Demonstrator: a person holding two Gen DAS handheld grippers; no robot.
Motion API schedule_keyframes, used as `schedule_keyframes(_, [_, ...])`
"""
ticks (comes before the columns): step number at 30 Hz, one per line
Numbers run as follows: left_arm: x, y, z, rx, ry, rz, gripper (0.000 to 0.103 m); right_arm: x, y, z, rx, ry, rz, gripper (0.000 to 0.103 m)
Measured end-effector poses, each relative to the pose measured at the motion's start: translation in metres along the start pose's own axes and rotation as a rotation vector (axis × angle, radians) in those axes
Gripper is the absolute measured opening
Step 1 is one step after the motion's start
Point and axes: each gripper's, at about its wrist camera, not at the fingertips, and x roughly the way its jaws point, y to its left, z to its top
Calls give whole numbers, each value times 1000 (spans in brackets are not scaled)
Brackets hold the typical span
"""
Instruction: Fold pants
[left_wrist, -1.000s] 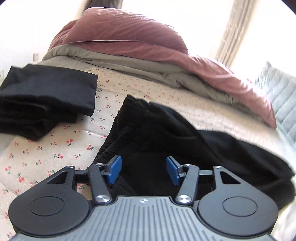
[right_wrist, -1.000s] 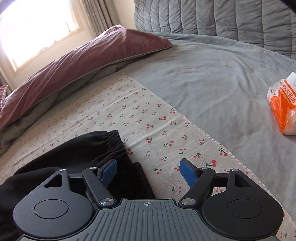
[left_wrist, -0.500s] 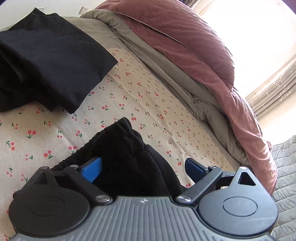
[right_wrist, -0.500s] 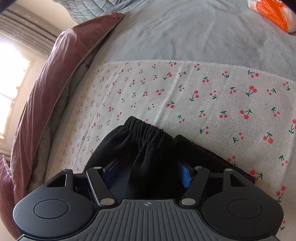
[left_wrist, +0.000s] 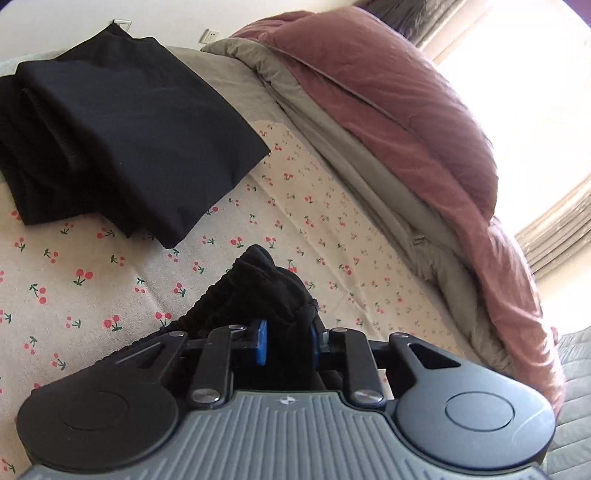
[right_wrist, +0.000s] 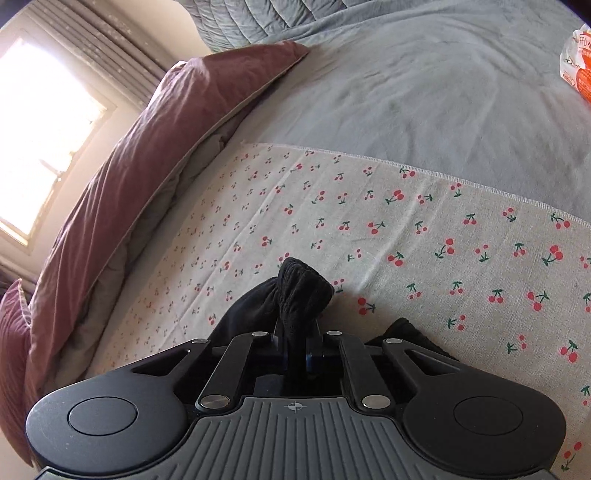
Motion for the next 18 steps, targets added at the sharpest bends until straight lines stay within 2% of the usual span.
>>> schedule_keyframes(2, [-30, 17, -5, -17, -50, -104, 25, -29, 12, 4, -41, -68, 130, 7])
schedule_keyframes(3, [-39, 25, -8, -17, -58, -116, 25, -41, 17, 4, -74, -95, 155, 7])
schedule_keyframes(5, [-50, 52, -14, -80, -38, -113, 25, -52, 15, 2, -109, -108, 114, 7])
schedule_keyframes(7, [-52, 76, -18, -134, 3, -76, 25, -53, -7, -7, -84, -43, 43, 7])
schedule_keyframes(9, [-52, 89, -22, -95, 27, -17, 24, -48, -33, -16, -55, 51, -33, 7])
schedule_keyframes(11, [-47, 94, -28, -64, 58, 15, 23, -49, -49, -23, -44, 100, -71, 7])
schedule_keyframes(16, [-61, 102, -31, -2, 62, 15, 20, -63, -51, -36, -63, 77, -45, 7])
schedule_keyframes(18, [-68, 98, -34, 90, 74, 80, 17, -77, -53, -40, -55, 46, -2, 7])
